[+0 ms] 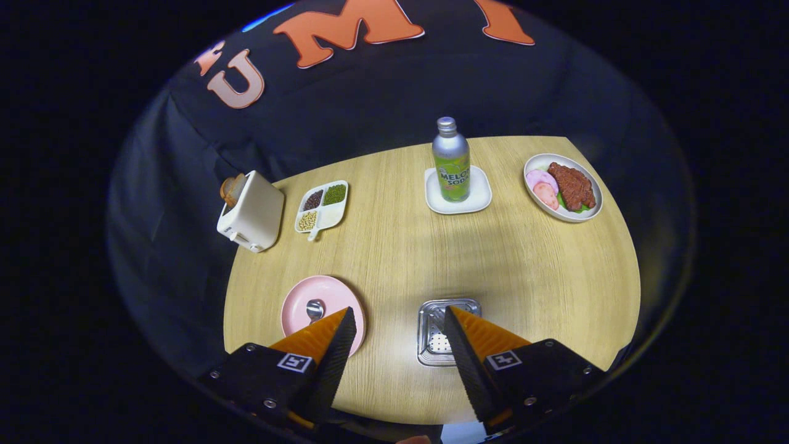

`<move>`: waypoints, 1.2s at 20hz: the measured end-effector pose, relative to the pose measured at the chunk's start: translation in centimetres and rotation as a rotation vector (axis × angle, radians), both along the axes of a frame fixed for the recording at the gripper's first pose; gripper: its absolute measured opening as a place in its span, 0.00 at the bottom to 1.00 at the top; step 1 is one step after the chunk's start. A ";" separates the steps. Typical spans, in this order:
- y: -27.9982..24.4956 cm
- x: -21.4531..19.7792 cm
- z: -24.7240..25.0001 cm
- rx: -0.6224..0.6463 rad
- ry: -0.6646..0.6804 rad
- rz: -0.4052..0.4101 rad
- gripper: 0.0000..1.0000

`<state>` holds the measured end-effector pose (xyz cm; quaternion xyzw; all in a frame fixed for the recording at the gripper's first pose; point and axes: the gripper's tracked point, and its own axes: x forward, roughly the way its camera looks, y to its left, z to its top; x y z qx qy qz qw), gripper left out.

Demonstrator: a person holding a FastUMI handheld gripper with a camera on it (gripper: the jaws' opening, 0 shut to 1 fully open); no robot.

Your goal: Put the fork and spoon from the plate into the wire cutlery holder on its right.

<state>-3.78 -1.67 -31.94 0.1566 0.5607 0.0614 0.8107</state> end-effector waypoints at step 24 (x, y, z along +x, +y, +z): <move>20.7 -8.1 -5.7 0.016 0.222 0.267 0.96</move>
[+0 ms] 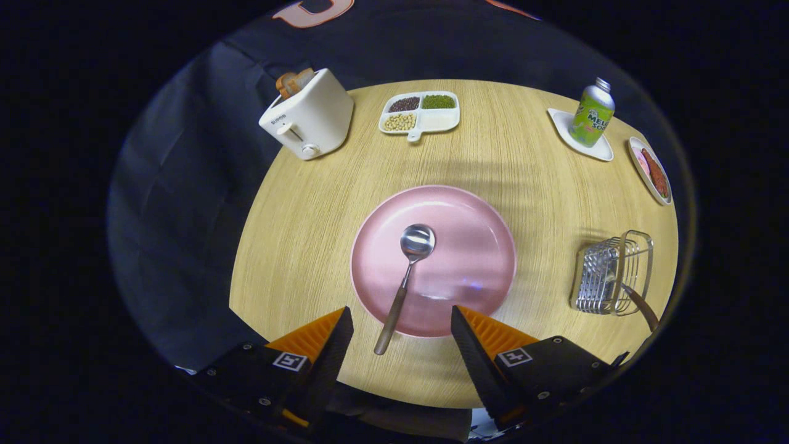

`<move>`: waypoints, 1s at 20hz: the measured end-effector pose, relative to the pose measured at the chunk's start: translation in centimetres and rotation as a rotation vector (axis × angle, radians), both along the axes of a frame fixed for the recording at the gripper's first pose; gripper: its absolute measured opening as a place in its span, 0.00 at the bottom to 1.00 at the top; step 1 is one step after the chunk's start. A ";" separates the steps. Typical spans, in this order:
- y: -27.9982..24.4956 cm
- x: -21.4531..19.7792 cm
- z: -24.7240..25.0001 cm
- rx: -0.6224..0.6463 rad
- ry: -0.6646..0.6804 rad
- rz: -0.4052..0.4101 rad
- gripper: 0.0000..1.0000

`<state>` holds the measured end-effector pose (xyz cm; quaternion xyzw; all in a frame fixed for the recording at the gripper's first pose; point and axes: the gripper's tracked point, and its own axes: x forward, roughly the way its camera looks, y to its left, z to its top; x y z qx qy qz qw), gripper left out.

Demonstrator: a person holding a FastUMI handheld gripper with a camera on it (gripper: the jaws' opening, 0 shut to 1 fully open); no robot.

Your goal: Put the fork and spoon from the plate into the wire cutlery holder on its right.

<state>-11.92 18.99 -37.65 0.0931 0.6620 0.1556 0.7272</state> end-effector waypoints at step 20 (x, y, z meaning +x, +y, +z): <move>2.0 -2.3 -7.0 -0.136 0.119 -0.130 0.13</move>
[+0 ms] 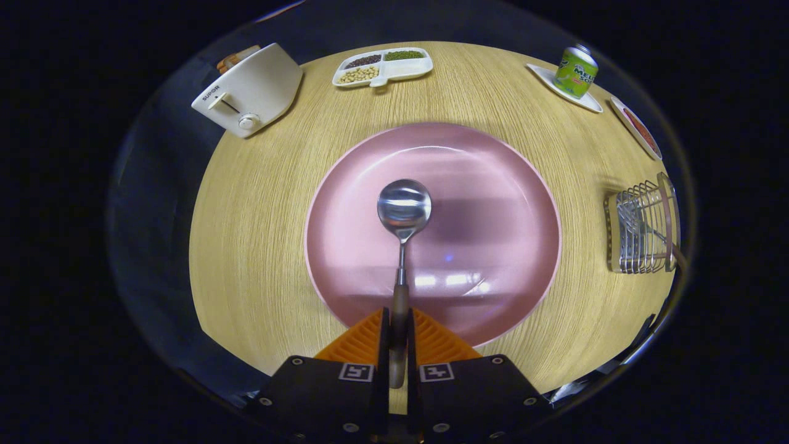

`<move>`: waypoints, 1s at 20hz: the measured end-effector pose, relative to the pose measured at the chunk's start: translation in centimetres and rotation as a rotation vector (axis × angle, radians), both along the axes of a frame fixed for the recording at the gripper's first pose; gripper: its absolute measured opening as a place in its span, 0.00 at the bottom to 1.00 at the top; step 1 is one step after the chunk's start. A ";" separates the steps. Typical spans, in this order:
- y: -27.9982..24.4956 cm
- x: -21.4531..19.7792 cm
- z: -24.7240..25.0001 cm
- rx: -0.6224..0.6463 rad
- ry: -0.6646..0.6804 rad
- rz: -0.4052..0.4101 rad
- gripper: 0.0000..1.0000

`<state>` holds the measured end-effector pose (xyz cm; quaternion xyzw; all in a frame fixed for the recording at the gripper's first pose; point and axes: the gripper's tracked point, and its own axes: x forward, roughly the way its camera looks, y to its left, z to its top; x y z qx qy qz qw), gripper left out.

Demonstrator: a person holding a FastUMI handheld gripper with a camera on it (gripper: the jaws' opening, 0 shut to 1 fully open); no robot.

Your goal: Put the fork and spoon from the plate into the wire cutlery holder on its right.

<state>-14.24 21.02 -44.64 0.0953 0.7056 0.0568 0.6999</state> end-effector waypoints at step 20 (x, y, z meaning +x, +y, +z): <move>-10.6 2.3 7.7 0.013 -0.161 -0.131 0.06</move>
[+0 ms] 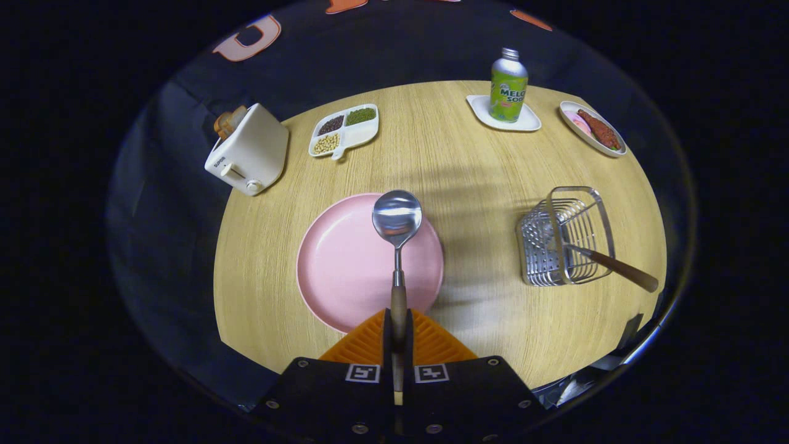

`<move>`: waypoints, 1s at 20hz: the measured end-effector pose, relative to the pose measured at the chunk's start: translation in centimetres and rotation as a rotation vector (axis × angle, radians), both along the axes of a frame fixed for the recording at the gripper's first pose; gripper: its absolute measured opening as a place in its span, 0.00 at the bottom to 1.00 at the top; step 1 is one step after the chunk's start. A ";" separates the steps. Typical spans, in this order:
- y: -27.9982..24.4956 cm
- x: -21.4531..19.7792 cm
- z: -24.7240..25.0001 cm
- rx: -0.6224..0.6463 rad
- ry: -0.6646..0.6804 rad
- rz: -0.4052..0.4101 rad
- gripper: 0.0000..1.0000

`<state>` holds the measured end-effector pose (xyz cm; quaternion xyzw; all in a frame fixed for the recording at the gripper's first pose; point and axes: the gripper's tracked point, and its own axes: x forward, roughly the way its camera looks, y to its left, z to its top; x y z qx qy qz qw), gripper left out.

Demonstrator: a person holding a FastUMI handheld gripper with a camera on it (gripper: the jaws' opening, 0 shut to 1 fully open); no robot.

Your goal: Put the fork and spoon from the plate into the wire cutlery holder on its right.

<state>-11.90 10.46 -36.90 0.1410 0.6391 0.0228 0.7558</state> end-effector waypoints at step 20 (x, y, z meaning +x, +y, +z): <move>-14.1 -3.2 3.4 -0.091 0.120 -0.023 0.06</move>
